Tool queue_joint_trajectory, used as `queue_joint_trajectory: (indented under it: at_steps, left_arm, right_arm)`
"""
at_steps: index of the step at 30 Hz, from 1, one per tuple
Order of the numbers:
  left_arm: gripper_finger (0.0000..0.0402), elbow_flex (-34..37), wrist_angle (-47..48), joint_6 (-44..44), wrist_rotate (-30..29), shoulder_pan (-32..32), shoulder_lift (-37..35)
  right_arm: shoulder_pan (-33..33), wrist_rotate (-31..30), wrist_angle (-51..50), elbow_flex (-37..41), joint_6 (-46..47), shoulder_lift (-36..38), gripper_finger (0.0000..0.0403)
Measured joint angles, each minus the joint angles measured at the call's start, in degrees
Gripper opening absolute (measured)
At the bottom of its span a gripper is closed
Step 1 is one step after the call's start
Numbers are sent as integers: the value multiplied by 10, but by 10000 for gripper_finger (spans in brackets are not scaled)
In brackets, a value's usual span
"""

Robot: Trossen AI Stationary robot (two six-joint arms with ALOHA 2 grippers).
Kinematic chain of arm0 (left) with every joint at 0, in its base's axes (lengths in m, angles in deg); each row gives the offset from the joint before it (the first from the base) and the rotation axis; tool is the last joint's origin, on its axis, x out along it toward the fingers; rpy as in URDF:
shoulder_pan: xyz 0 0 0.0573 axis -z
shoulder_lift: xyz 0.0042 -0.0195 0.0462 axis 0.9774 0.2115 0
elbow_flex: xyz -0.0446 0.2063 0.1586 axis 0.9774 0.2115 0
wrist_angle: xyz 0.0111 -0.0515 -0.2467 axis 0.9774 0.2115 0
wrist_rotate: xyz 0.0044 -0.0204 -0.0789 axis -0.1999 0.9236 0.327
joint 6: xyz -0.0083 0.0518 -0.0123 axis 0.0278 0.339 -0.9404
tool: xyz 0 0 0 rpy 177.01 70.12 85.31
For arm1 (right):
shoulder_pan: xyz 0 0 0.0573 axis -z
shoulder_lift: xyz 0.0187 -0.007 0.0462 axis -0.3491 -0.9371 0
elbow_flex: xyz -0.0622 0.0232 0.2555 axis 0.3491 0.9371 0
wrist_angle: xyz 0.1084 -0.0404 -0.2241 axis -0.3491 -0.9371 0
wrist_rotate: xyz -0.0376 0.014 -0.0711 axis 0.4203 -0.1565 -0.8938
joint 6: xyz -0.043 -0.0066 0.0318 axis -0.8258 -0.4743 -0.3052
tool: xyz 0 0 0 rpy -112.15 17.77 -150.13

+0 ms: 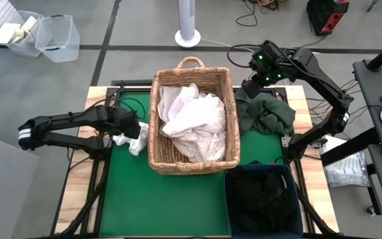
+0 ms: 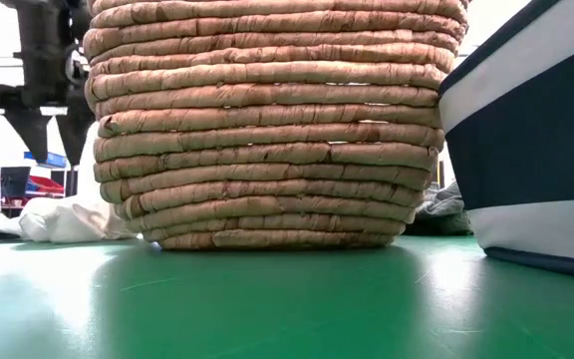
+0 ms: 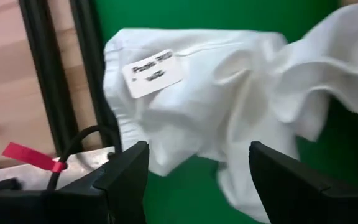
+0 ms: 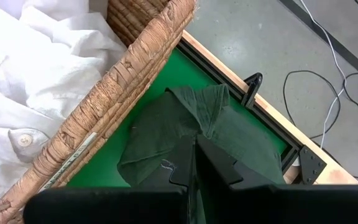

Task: Sort clothes
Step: Put the white pants into the basket

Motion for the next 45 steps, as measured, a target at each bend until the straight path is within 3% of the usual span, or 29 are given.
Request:
queue_joint_trajectory:
  at_steps: [11, 22, 32, 37, 45]
  left_arm:
    - [252, 89, -113, 49, 15, -49, -16]
    - [252, 172, -246, 63, 11, -58, -21]
    - [248, 213, -270, 55, 10, -58, -9]
    - [207, 215, -285, 56, 10, -58, 1]
    - [79, 219, -287, 56, 11, -58, 29]
  right_arm:
    - [0, 0, 1, 0, 0, 0, 12]
    - [0, 0, 5, 0, 0, 0, 12]
    - [0, 0, 18, 0, 0, 0, 12]
    - [0, 0, 29, 0, 4, 0, 12]
    - [0, 0, 31, 0, 4, 0, 12]
